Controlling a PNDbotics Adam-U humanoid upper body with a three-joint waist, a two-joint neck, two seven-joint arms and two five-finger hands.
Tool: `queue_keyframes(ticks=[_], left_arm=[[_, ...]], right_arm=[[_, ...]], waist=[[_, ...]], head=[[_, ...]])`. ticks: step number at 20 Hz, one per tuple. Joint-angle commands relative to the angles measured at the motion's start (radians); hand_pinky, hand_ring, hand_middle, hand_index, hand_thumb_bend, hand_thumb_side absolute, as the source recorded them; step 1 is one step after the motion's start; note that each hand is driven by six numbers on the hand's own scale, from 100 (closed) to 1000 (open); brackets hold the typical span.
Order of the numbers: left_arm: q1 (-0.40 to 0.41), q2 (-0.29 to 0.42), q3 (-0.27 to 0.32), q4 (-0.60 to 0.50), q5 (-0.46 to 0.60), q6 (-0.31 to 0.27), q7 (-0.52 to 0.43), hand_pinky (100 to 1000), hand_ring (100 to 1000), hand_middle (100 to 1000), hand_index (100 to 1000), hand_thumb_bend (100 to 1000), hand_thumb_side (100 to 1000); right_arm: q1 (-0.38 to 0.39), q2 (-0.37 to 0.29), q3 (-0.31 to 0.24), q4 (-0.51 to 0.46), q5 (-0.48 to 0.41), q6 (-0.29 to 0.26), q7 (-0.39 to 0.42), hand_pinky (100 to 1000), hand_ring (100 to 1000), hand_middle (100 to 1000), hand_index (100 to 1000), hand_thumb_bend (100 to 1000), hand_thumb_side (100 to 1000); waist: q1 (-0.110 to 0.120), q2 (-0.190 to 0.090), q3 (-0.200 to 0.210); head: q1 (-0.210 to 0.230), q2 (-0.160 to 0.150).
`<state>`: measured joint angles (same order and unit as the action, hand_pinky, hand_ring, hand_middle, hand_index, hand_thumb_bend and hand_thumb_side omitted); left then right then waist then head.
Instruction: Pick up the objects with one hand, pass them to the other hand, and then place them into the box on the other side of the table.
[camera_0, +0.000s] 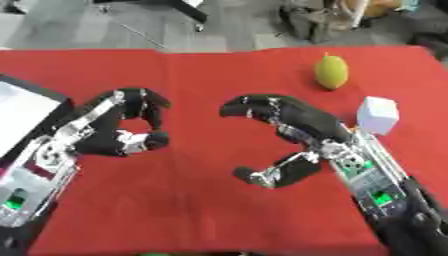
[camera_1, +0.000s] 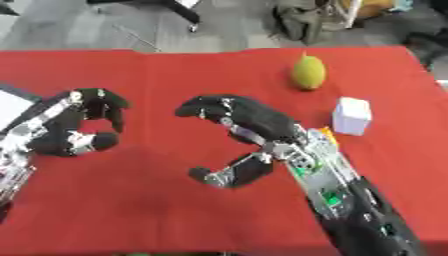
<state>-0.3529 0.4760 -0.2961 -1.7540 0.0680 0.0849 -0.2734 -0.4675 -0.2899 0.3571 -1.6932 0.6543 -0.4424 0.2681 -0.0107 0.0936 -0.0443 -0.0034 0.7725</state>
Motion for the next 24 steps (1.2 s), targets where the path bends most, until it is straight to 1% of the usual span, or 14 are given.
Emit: queue_keyframes(ticks=[1, 3, 7, 10, 12, 14, 16, 20, 22, 23, 24], left_arm=[[-0.001, 0.025, 0.015, -0.013, 0.000, -0.001, 0.008, 654, 481, 475, 701, 742, 538], [0.008, 0.025, 0.015, -0.012, 0.001, -0.002, 0.008, 654, 481, 475, 701, 742, 537], [0.014, 0.024, 0.017, -0.009, -0.001, -0.002, 0.008, 654, 481, 475, 700, 742, 538], [0.014, 0.024, 0.017, -0.007, -0.002, -0.002, 0.009, 654, 482, 475, 700, 741, 538], [0.014, 0.024, 0.016, -0.007, -0.003, -0.002, 0.008, 655, 482, 475, 700, 740, 538], [0.016, 0.026, 0.016, -0.007, -0.004, -0.002, 0.005, 655, 482, 475, 700, 740, 539], [0.018, 0.027, 0.017, -0.007, -0.005, -0.002, 0.004, 655, 482, 475, 699, 741, 540], [0.020, 0.028, 0.018, -0.006, -0.005, -0.002, 0.003, 655, 482, 475, 699, 740, 540], [0.020, 0.027, 0.017, -0.006, -0.006, -0.002, 0.002, 655, 482, 475, 698, 741, 540], [0.020, 0.027, 0.017, -0.006, -0.006, -0.002, 0.002, 655, 482, 475, 698, 741, 540], [0.020, 0.027, 0.016, -0.006, -0.006, -0.002, 0.001, 656, 482, 476, 699, 738, 541]], right_arm=[[-0.016, -0.083, -0.065, 0.044, -0.018, 0.055, -0.028, 847, 828, 859, 925, 349, 409], [-0.014, -0.125, -0.096, 0.091, -0.032, 0.085, -0.039, 849, 832, 862, 925, 355, 408], [-0.013, -0.190, -0.142, 0.180, -0.026, 0.117, -0.031, 854, 838, 860, 919, 344, 397], [-0.013, -0.219, -0.169, 0.241, -0.011, 0.136, 0.013, 859, 840, 859, 914, 339, 398], [-0.013, -0.227, -0.181, 0.262, -0.004, 0.140, 0.038, 861, 834, 855, 911, 327, 395], [-0.004, -0.244, -0.198, 0.297, 0.018, 0.155, 0.086, 862, 834, 846, 904, 323, 401], [0.005, -0.256, -0.215, 0.312, 0.027, 0.161, 0.127, 863, 832, 834, 892, 317, 406], [0.027, -0.280, -0.237, 0.310, 0.026, 0.171, 0.190, 864, 830, 821, 883, 311, 412], [0.037, -0.291, -0.249, 0.306, 0.029, 0.180, 0.208, 865, 832, 821, 885, 286, 373], [0.041, -0.294, -0.255, 0.306, 0.032, 0.185, 0.212, 865, 832, 821, 886, 291, 382], [0.043, -0.296, -0.260, 0.308, 0.035, 0.190, 0.214, 865, 831, 820, 886, 278, 362]], waist=[[0.000, -0.020, -0.004], [-0.002, -0.023, -0.007], [-0.003, -0.023, -0.009], [-0.004, -0.022, -0.008], [-0.004, -0.021, -0.007], [-0.005, -0.022, -0.005], [-0.005, -0.023, -0.005], [-0.006, -0.023, -0.007], [-0.006, -0.023, -0.008], [-0.007, -0.022, -0.009], [-0.006, -0.022, -0.010]], head=[[-0.019, -0.002], [-0.032, -0.002], [-0.059, -0.002], [-0.077, -0.002], [-0.082, -0.002], [-0.088, -0.002], [-0.092, -0.002], [-0.097, -0.002], [-0.100, -0.002], [-0.101, -0.002], [-0.102, -0.002]])
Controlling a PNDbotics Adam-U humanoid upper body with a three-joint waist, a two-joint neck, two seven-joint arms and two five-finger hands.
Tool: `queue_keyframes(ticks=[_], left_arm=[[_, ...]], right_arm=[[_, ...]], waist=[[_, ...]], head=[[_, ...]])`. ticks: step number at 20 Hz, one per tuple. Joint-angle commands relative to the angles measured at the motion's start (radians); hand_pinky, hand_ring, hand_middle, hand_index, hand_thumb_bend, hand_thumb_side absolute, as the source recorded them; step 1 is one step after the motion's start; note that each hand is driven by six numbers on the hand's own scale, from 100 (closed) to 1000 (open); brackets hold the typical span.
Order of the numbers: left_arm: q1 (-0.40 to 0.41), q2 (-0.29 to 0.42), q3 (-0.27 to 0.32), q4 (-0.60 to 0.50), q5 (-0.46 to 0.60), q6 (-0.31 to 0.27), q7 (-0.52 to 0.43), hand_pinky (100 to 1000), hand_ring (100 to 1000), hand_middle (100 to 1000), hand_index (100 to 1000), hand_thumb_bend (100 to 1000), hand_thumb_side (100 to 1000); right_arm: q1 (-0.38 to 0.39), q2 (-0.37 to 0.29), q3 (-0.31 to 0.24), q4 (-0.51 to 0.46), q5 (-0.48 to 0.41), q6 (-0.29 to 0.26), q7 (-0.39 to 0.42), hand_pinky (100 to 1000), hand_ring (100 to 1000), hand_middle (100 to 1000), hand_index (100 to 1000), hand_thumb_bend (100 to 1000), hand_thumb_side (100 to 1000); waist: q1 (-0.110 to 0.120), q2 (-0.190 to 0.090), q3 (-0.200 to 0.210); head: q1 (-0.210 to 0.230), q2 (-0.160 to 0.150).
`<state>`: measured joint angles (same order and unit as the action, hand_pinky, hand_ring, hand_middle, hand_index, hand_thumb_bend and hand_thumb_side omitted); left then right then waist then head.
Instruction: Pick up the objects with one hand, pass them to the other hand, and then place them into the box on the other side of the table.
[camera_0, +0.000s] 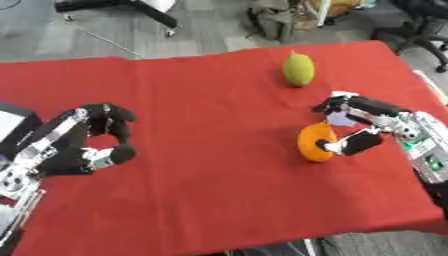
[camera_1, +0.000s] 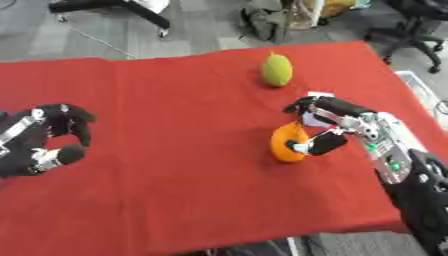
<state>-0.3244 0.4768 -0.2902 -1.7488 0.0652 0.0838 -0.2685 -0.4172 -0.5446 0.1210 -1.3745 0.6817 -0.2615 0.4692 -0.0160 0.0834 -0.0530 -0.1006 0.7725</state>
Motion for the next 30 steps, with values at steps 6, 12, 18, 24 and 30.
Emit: queue_keyframes(ticks=[6, 12, 18, 24, 30], left_arm=[[-0.008, 0.026, 0.010, -0.012, -0.003, -0.002, -0.006, 658, 485, 477, 699, 732, 543], [-0.009, 0.023, 0.008, -0.013, -0.002, -0.001, -0.007, 658, 487, 477, 698, 729, 544], [-0.011, 0.022, 0.007, -0.014, -0.002, -0.001, -0.007, 659, 487, 477, 698, 726, 545], [-0.012, 0.024, 0.007, -0.012, -0.001, 0.000, -0.005, 660, 487, 478, 697, 722, 545], [-0.017, 0.030, 0.014, -0.006, -0.002, 0.002, 0.002, 660, 487, 478, 697, 717, 550]], right_arm=[[-0.003, -0.029, -0.031, 0.020, 0.011, 0.014, 0.013, 857, 813, 784, 840, 224, 308], [-0.020, 0.004, -0.010, 0.035, 0.017, -0.002, 0.011, 852, 802, 754, 801, 202, 303], [-0.031, 0.028, 0.001, 0.033, 0.022, -0.017, -0.047, 815, 719, 603, 632, 100, 226], [-0.036, 0.041, 0.005, -0.009, 0.009, -0.039, -0.167, 774, 626, 475, 483, 100, 153], [-0.046, 0.074, 0.047, -0.156, -0.011, -0.088, -0.235, 762, 604, 449, 440, 100, 133]], waist=[[0.000, -0.010, -0.002], [0.001, -0.009, 0.001], [0.002, -0.006, 0.005], [0.002, -0.005, 0.009], [0.005, -0.004, 0.009]], head=[[-0.009, -0.002], [-0.004, -0.002], [0.000, -0.002], [0.011, -0.002], [0.057, -0.002]])
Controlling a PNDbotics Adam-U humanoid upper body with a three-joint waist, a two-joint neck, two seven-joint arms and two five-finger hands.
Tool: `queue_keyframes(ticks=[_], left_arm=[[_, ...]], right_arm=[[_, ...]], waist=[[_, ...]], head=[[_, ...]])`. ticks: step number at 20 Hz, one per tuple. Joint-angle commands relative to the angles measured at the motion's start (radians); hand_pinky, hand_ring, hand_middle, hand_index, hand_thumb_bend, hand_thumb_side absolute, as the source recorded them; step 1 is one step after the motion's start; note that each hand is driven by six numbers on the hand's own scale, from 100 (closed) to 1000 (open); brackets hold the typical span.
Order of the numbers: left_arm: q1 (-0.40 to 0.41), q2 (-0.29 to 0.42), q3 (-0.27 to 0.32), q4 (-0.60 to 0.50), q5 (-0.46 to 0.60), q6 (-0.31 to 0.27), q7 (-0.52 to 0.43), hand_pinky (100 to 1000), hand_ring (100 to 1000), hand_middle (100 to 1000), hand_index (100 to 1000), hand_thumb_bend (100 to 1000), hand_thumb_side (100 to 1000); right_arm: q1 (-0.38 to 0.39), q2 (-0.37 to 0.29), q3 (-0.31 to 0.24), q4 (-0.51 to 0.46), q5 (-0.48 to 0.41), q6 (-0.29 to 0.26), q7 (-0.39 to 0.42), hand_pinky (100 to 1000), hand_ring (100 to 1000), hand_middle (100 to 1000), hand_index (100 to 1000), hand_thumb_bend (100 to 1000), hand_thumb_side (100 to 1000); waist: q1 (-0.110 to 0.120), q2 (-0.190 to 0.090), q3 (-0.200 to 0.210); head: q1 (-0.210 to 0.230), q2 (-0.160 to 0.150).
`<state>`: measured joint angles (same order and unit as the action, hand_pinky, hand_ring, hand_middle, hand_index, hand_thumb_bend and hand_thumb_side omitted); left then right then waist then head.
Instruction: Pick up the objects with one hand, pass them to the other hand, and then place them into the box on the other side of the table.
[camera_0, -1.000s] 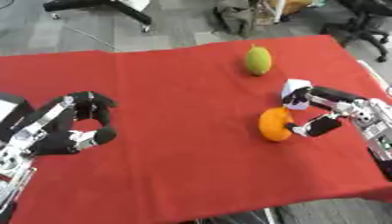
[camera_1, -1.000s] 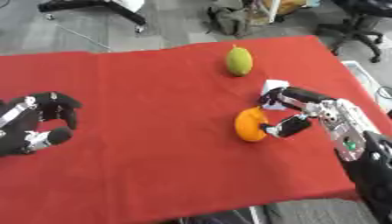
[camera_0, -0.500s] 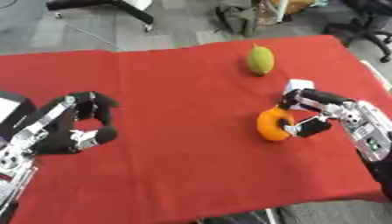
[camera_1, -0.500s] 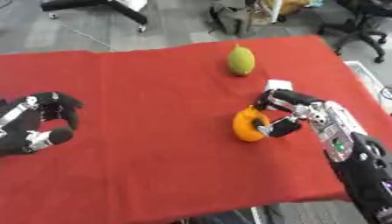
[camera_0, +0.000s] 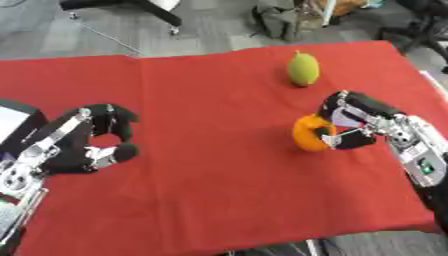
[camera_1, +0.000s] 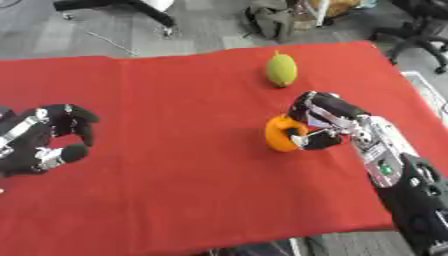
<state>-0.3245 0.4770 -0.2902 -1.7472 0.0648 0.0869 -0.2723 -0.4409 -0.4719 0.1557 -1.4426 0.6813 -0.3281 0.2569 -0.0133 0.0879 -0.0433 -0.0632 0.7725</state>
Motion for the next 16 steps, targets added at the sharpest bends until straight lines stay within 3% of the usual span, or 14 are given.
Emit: queue_keyframes(ticks=[1, 8, 16], left_arm=[[-0.019, 0.033, 0.016, -0.007, -0.003, 0.000, 0.008, 660, 487, 478, 697, 719, 548], [-0.055, 0.059, 0.006, 0.006, -0.029, 0.008, 0.004, 660, 494, 477, 704, 739, 527], [-0.126, 0.062, -0.059, 0.004, -0.114, 0.006, -0.057, 670, 528, 512, 743, 764, 501]], right_arm=[[-0.023, 0.015, 0.024, -0.128, -0.018, -0.029, -0.025, 761, 603, 449, 440, 100, 133], [-0.044, 0.133, 0.121, -0.326, -0.121, -0.068, 0.004, 756, 590, 448, 434, 100, 169], [-0.097, 0.298, 0.260, -0.364, -0.256, -0.102, 0.118, 751, 581, 446, 429, 100, 186]], waist=[[0.003, -0.008, -0.001], [0.011, -0.006, -0.004], [0.017, 0.001, -0.001]], head=[[0.029, -0.002], [0.076, -0.002], [0.120, -0.002]])
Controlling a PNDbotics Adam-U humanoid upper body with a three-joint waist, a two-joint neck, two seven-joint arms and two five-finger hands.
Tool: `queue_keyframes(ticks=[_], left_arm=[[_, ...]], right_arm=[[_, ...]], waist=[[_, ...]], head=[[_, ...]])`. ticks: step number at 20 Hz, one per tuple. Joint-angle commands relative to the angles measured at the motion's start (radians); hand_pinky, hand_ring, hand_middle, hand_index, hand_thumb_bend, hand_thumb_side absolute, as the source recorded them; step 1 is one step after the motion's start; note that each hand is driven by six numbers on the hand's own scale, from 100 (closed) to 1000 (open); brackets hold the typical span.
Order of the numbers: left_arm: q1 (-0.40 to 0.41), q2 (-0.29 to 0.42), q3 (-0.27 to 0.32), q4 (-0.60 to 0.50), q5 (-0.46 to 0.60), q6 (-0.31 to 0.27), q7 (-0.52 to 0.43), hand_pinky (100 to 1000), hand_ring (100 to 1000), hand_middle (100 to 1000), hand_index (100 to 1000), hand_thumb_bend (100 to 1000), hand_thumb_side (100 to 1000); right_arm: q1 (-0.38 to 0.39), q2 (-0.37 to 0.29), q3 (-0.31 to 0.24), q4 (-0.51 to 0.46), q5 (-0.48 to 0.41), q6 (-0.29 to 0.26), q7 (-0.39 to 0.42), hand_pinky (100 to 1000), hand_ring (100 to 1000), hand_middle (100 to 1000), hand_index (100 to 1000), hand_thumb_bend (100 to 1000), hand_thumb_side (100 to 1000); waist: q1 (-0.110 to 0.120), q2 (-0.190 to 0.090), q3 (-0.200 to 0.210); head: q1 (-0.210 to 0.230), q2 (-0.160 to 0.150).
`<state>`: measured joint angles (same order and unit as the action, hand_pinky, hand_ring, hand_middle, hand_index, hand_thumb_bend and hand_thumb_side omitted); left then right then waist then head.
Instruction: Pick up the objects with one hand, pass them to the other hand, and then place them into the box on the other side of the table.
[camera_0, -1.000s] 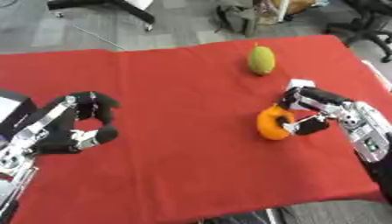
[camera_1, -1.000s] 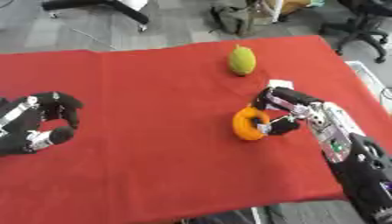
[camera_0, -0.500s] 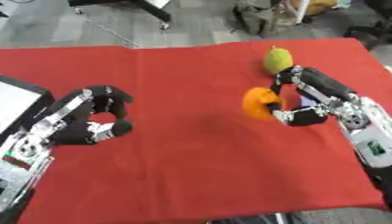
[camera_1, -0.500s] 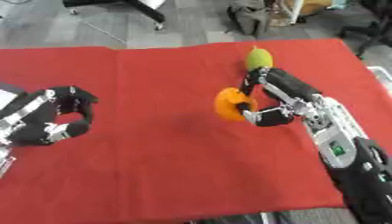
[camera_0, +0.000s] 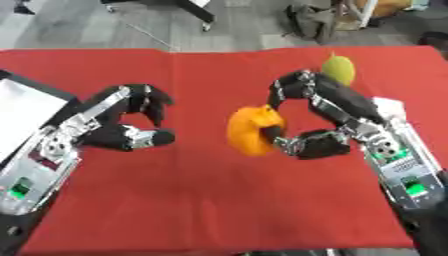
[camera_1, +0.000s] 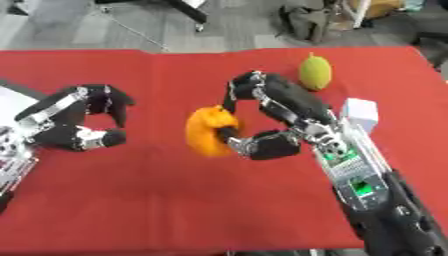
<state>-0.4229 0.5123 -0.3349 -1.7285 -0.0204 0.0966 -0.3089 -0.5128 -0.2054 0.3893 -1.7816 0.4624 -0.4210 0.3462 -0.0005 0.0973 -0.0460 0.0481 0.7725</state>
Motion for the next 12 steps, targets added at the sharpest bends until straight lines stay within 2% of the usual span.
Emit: queue_keyframes(ticks=[1, 7, 12], left_arm=[[-0.037, 0.027, -0.025, -0.018, -0.043, -0.006, -0.029, 675, 536, 520, 751, 774, 495], [-0.063, 0.034, -0.070, -0.067, -0.113, -0.051, -0.120, 721, 607, 581, 786, 828, 464], [-0.044, 0.059, -0.062, -0.100, -0.133, -0.086, -0.194, 733, 623, 592, 790, 834, 459]], right_arm=[[-0.029, 0.046, 0.036, -0.023, -0.047, -0.012, 0.040, 750, 581, 446, 429, 100, 186], [-0.037, 0.082, 0.054, -0.011, -0.065, -0.016, 0.062, 746, 578, 444, 427, 100, 186], [-0.032, 0.080, 0.055, -0.006, -0.066, -0.017, 0.066, 745, 578, 445, 427, 100, 187]], waist=[[0.004, -0.007, 0.002], [0.004, -0.003, 0.003], [0.005, -0.002, 0.003]], head=[[0.009, -0.002], [0.004, -0.002], [-0.002, -0.002]])
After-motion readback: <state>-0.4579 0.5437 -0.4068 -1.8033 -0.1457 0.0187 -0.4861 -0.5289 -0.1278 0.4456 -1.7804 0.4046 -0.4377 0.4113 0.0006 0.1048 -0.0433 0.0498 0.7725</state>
